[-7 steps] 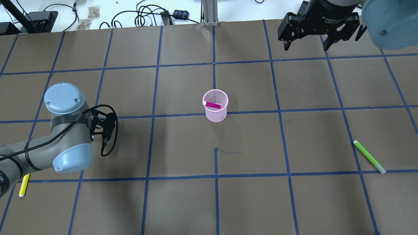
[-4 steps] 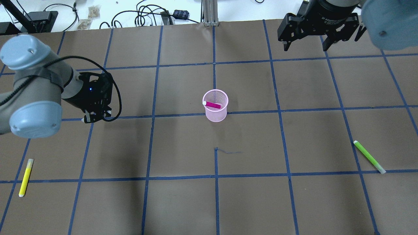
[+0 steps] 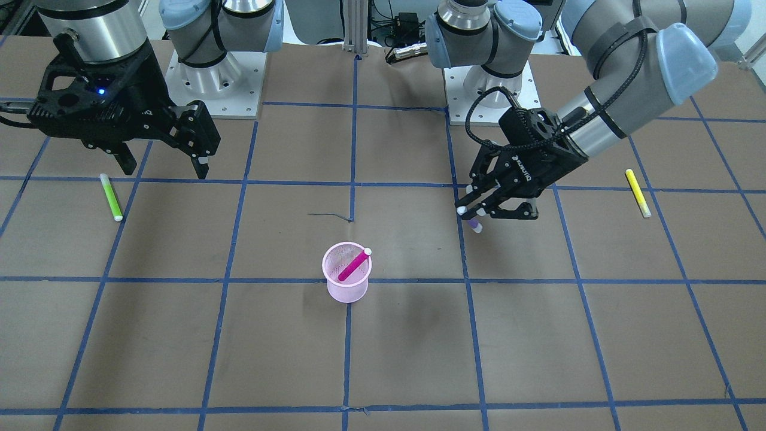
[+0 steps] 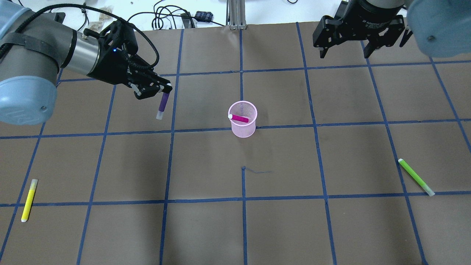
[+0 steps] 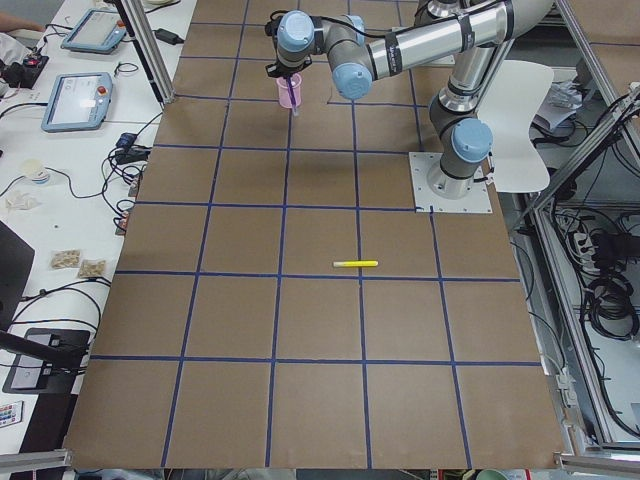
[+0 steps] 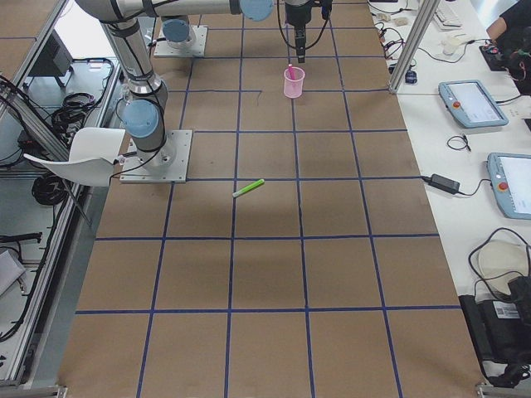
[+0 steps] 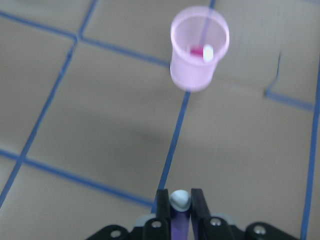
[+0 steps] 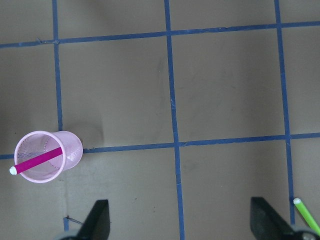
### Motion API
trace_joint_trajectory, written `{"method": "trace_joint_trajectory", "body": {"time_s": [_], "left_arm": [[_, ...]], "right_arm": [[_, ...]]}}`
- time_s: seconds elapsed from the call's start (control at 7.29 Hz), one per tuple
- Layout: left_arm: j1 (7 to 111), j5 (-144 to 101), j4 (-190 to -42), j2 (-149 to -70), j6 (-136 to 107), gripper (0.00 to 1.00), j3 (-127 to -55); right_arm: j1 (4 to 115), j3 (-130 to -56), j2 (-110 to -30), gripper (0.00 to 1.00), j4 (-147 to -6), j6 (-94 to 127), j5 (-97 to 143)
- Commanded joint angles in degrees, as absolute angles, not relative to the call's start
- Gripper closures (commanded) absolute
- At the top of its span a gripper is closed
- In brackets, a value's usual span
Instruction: Insert purple and pink pens into pink cup
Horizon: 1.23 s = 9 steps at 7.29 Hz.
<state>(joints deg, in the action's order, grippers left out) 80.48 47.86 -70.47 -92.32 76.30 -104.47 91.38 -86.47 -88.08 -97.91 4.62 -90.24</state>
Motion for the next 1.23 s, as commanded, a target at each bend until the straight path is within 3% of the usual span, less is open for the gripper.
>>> {"method": "trace_joint_trajectory", "body": {"time_s": [0.0,0.41,1.1], "left_arm": [[83.9,35.8,-62.6,-94.5,74.6,1.00,-106.0],[89.0,33.9,-41.6,-101.0,73.7,1.00,-110.1],[92.1,33.7,-30.4,-107.8,63.9,1.00,-109.8]], "right_arm": [[91.4,-86.5,-88.1,0.00,-97.9,4.6,-90.3],[91.4,-86.5,-88.1,0.00,-97.8,4.6,-90.4],[91.4,-86.5,-88.1,0.00,-97.8,4.6,-90.4]]}}
